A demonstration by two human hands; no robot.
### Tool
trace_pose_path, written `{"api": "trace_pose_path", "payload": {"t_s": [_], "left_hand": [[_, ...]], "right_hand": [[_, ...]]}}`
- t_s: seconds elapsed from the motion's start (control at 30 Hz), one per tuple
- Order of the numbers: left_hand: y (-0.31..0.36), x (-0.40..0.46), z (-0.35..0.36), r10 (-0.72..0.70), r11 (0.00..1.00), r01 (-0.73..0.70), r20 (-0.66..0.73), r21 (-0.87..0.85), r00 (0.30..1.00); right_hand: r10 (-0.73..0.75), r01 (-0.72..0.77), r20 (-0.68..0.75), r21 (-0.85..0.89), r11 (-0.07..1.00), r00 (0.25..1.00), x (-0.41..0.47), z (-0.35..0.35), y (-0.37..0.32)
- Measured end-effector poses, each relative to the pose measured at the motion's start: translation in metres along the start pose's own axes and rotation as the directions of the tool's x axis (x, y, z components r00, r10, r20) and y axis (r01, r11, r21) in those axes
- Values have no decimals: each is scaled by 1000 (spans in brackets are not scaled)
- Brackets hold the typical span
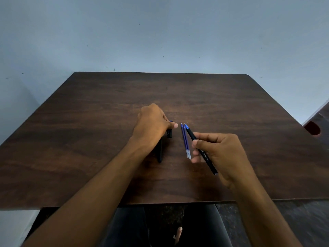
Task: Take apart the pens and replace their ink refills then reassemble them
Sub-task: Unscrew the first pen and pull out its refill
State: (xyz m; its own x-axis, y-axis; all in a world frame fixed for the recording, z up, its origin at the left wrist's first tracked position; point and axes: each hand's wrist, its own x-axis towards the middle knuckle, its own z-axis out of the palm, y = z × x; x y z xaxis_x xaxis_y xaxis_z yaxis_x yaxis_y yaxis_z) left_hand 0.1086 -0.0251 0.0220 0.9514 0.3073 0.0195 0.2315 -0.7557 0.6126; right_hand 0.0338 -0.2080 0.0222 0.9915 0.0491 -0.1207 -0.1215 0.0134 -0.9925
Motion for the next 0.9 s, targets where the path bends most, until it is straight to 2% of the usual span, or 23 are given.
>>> {"api": "trace_pose_path", "payload": {"t_s": [0.07,0.23,0.37,0.57,0.67,0.73,0.8,0.9], "left_hand": [[2,6,2,-2,997,-2,48,79,999],[8,14,3,-60,984,31,160,173,985],[7,12,4,-50,976,5,206,216,977],[0,-4,-3,59,993,-69,100,100,993],[-8,-24,-10,157,976,-170,-102,-135,982],[-16,-38,-13,146,919,-194,-161,-342,976],[-23,-48,-11,97,813,-133,-93,-567,991],[-25,-61,-8,75,630,54,130,-775,989]], "right_hand": [[-11,11,-13,-25,1000,1000,0,-1,0],[-14,13,-33,-29,999,999,1,2,2],[-7,6,-34,-30,1000,999,2,3,4],[-22,22,-40,9,1000,999,4,3,7],[-37,38,-25,29,999,999,5,3,9],[-43,42,11,70,997,999,5,4,9],[-49,42,45,133,990,998,7,6,11],[-63,44,95,187,981,993,9,11,12]]}}
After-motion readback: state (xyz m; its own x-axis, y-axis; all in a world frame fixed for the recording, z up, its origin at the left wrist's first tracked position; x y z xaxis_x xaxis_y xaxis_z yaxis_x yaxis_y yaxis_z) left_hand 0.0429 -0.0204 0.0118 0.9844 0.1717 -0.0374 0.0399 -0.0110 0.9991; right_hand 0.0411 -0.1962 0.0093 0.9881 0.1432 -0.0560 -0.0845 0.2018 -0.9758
